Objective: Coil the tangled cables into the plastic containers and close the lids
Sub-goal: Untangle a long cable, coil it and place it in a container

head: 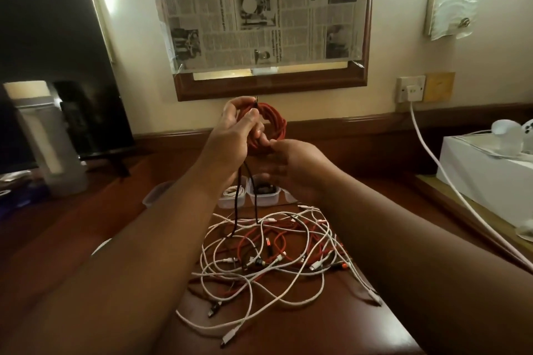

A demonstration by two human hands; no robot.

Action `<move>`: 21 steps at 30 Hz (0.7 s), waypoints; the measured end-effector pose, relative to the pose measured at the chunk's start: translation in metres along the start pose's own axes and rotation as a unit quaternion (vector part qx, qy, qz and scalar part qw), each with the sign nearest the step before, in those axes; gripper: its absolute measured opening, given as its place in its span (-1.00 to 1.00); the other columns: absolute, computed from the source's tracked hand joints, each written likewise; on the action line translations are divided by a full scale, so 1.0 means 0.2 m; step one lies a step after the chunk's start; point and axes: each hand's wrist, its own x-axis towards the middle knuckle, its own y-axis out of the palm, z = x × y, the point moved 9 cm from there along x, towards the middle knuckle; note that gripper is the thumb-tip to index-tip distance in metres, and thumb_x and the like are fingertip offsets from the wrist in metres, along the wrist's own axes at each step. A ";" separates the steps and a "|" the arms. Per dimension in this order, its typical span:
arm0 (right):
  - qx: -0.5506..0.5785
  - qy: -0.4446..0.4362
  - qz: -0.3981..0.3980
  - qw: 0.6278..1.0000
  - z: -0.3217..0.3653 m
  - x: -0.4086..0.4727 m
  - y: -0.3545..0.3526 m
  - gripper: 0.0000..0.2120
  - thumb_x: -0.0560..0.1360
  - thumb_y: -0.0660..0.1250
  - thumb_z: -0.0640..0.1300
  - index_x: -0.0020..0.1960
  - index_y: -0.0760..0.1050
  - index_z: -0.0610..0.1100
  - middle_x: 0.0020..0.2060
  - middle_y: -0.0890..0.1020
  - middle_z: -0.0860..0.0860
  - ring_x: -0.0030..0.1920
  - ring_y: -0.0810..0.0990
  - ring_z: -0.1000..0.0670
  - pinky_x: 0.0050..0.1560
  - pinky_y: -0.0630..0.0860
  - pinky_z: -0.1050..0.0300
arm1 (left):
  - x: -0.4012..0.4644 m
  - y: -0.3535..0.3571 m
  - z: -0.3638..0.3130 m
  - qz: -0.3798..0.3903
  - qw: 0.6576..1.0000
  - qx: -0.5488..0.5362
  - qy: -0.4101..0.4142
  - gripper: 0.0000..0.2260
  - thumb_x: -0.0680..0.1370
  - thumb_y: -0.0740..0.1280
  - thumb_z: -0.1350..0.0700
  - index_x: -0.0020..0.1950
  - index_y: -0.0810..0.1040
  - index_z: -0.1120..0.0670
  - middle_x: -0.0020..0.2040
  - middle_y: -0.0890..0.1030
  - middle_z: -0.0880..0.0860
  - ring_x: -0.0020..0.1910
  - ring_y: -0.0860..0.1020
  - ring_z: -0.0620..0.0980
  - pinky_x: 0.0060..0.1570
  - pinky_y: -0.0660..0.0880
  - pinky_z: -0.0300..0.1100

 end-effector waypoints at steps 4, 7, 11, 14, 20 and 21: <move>-0.047 -0.061 -0.051 0.996 0.10 0.10 -0.04 -0.75 0.66 0.19 -0.09 0.29 0.44 -0.14 -0.01 0.68 -0.10 -0.04 0.71 -0.05 -0.04 0.67 0.03 | 0.12 0.01 0.02 0.021 1.000 -0.012 -0.009 -0.86 0.70 0.12 0.17 0.23 0.40 0.04 -0.33 0.48 0.02 -0.25 0.50 0.01 -0.01 0.54 -0.07; 0.005 -0.093 -0.071 0.993 0.16 0.13 -0.06 -0.73 0.65 0.21 -0.06 0.31 0.40 -0.13 -0.03 0.68 -0.12 -0.07 0.72 -0.07 -0.01 0.67 -0.06 | 0.17 0.03 0.05 -0.014 0.996 -0.082 -0.031 -0.85 0.70 0.13 0.14 0.23 0.43 0.10 -0.37 0.47 0.01 -0.33 0.49 -0.04 -0.16 0.53 -0.14; -0.025 -0.114 -0.052 0.992 0.19 0.11 -0.03 -0.71 0.64 0.25 -0.02 0.30 0.37 -0.12 0.01 0.65 -0.13 -0.06 0.71 -0.10 -0.04 0.68 -0.06 | 0.15 0.01 0.08 -0.099 0.983 -0.146 -0.049 -0.84 0.69 0.17 0.06 0.08 0.50 0.09 -0.39 0.44 -0.03 -0.37 0.45 -0.08 -0.24 0.47 -0.17; -0.109 -0.131 -0.064 0.983 0.19 0.08 -0.05 -0.62 0.63 0.25 0.02 0.36 0.35 -0.17 0.05 0.63 -0.13 -0.02 0.69 -0.07 -0.03 0.68 0.02 | 0.10 -0.05 0.12 -0.148 0.987 -0.008 -0.061 -0.80 0.68 0.17 -0.02 0.18 0.51 0.02 -0.20 0.57 0.00 -0.22 0.57 -0.06 -0.21 0.55 -0.15; -0.179 -0.097 -0.069 0.977 0.15 0.00 -0.10 -0.61 0.64 0.22 0.01 0.36 0.35 -0.21 0.04 0.63 -0.14 -0.01 0.68 -0.08 -0.08 0.67 0.08 | -0.01 -0.13 0.09 -0.130 0.960 0.245 0.023 -0.79 0.65 0.26 0.05 0.22 0.62 0.04 0.07 0.66 0.07 0.00 0.64 -0.10 -0.05 0.62 -0.24; -0.177 -0.085 -0.068 0.978 0.13 -0.01 -0.10 -0.61 0.65 0.22 0.01 0.36 0.35 -0.20 0.05 0.63 -0.14 0.01 0.67 -0.09 -0.01 0.66 0.04 | -0.02 -0.14 0.08 -0.126 0.956 0.262 0.046 -0.79 0.63 0.29 0.06 0.21 0.63 0.06 0.08 0.66 0.06 0.03 0.64 -0.07 0.00 0.62 -0.20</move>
